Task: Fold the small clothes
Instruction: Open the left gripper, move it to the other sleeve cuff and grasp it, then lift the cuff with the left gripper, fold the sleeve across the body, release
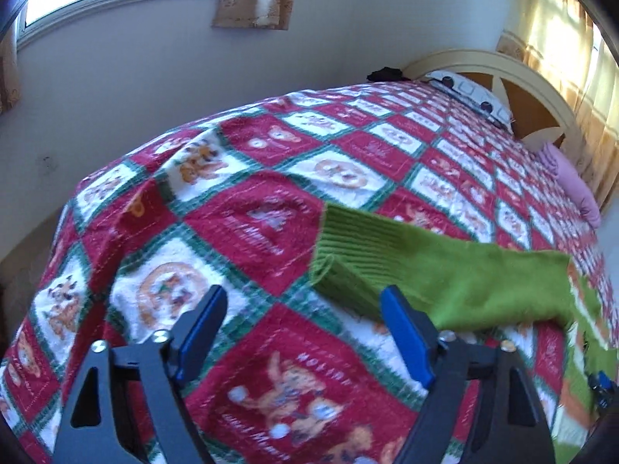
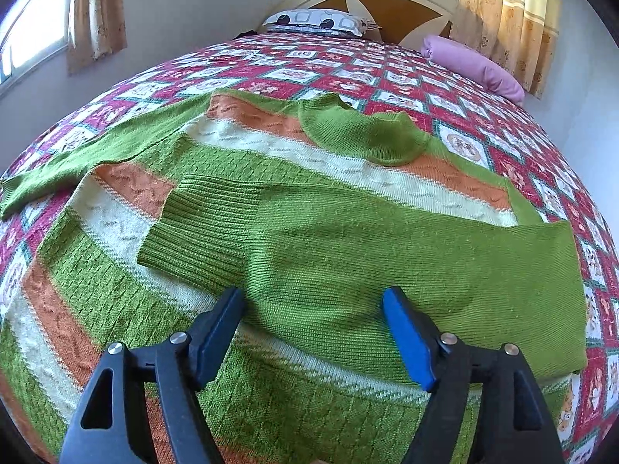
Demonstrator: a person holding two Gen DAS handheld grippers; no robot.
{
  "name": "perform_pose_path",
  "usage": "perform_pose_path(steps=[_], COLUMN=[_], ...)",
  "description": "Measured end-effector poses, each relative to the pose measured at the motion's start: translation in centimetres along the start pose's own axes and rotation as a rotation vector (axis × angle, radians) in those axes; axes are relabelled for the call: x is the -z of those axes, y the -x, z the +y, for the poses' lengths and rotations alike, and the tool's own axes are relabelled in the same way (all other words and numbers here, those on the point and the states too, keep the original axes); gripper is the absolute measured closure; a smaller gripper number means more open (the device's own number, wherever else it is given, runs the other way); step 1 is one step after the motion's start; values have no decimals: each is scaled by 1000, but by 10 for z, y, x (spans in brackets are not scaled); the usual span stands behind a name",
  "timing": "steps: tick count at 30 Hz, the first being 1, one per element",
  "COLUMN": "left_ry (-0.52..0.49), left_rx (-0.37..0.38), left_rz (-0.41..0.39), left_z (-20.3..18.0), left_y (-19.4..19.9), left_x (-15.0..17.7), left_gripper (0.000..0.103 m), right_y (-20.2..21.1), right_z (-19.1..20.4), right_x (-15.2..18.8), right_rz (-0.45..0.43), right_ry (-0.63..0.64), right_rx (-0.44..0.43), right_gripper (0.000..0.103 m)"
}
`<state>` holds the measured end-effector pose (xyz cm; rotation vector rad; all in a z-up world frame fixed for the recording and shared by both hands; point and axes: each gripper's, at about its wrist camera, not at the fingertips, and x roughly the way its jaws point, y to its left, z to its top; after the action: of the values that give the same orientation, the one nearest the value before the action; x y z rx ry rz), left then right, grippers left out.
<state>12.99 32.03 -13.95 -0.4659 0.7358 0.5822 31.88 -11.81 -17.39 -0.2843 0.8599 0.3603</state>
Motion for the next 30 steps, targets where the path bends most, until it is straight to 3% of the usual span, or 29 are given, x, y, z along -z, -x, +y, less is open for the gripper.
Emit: perform_pose_path(steps=[3,8,10,11,12,22,30], left_ry=[-9,21,32,25,19,-3,-84], left_rx=[29,20,-3,-7,19,108,222], left_rz=[18,64,49,43,50,-76,-172], left_z=[-11,-21,-21,-22,-22,-36,-89], left_y=[-7,-28,-30,-31,-32,22,73], left_x=[-3,-5,-6,-7,-9,-33,-64], left_gripper=[41,47,58,82,94,95,95], right_y=[0,1,1,1,1,5,62], right_z=[0,0,0,0,0,-5,-36], right_x=[0,1,1,1,1,-3,-3], right_rz=[-2,-6,-7,-7,-7,-1,-92], right_ry=[2,2,3,2,2,-17,-116], right_rx=[3,3,4,3,3,-20,-50], right_gripper=[27,27,26,26,26,26,26])
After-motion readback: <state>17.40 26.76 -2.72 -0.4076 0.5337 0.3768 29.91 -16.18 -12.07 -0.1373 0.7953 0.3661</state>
